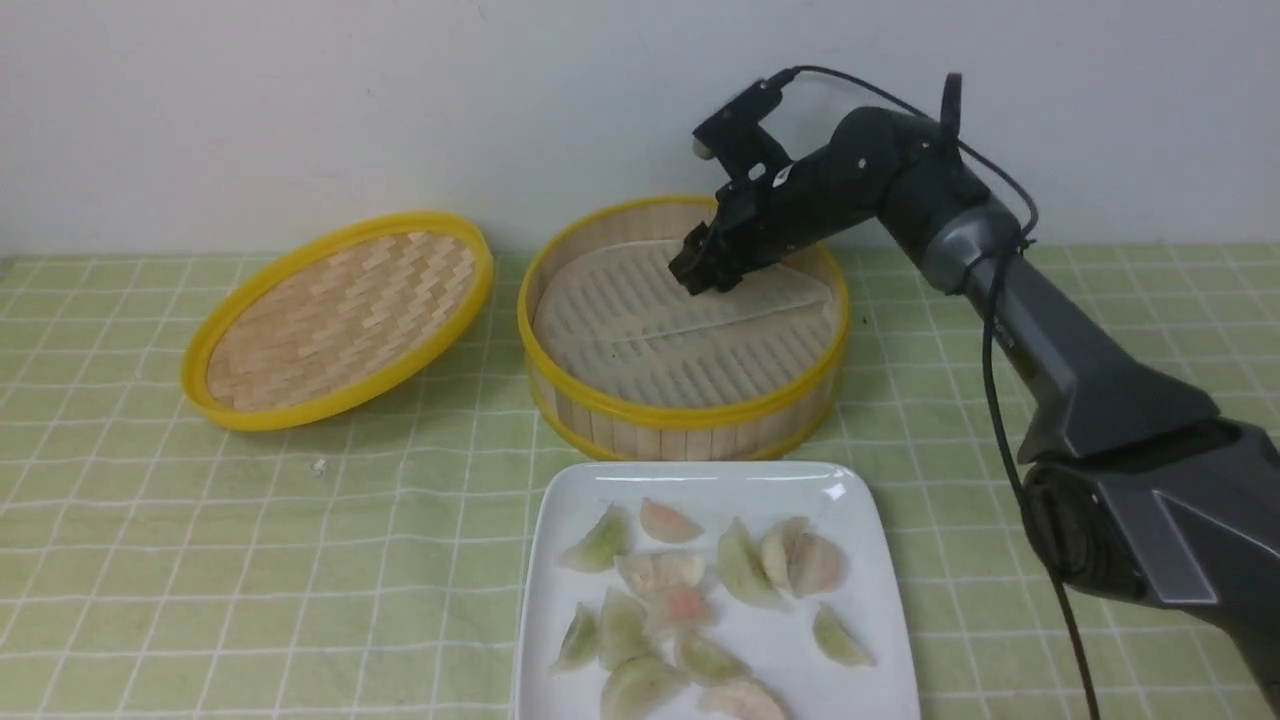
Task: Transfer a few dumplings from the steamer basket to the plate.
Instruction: Use the right arm to grab a dumpling from inside the steamer
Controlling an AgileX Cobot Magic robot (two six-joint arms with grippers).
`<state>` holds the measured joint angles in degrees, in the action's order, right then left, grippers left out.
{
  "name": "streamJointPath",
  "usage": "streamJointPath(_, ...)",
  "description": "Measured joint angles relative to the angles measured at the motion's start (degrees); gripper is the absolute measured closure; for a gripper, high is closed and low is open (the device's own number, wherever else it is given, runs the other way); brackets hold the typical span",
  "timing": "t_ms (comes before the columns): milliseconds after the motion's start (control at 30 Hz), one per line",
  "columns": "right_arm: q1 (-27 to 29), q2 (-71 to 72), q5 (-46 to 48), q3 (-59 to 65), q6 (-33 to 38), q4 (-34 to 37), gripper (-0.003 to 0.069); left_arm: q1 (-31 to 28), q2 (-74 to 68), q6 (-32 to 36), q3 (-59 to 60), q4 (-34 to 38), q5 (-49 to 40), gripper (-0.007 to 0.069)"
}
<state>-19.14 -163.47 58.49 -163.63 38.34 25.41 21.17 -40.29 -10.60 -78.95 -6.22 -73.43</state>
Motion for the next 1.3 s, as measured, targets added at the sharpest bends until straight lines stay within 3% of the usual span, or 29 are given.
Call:
streamJointPath(433, -0.2, -1.1, -2.7, 0.0, 5.5, 0.3, 0.0357, 0.0, -0.4, -0.2, 1.3, -0.1, -0.1, 0.0631)
streamJointPath(500, -0.2, -1.1, -2.8, 0.0, 5.1, 0.2, 0.042, 0.0, -0.4, -0.2, 1.3, -0.1, -0.1, 0.0631)
streamJointPath(600, -0.2, -1.1, -2.4, 0.0, 3.4, -0.1, 0.058, 0.0, -0.4, -0.2, 1.3, -0.1, -0.1, 0.0631)
streamJointPath(667, -0.2, -0.6, -1.4, 0.0, 2.2, -0.5, 0.062, 0.0, -0.4, -0.2, 1.3, -0.1, -0.1, 0.0631)
streamJointPath(1067, 0.2, 5.8, 12.5, 0.0, -1.0, -0.9, 0.0648, 0.0, -0.4, -0.3, 1.3, -0.1, -0.1, 0.0631)
streamJointPath(1300, 2.3, 7.5, 13.5, 0.0, -7.0, -1.4, 0.0648, 0.0, -0.4, -0.3, 1.3, -0.1, 0.0, 0.0631)
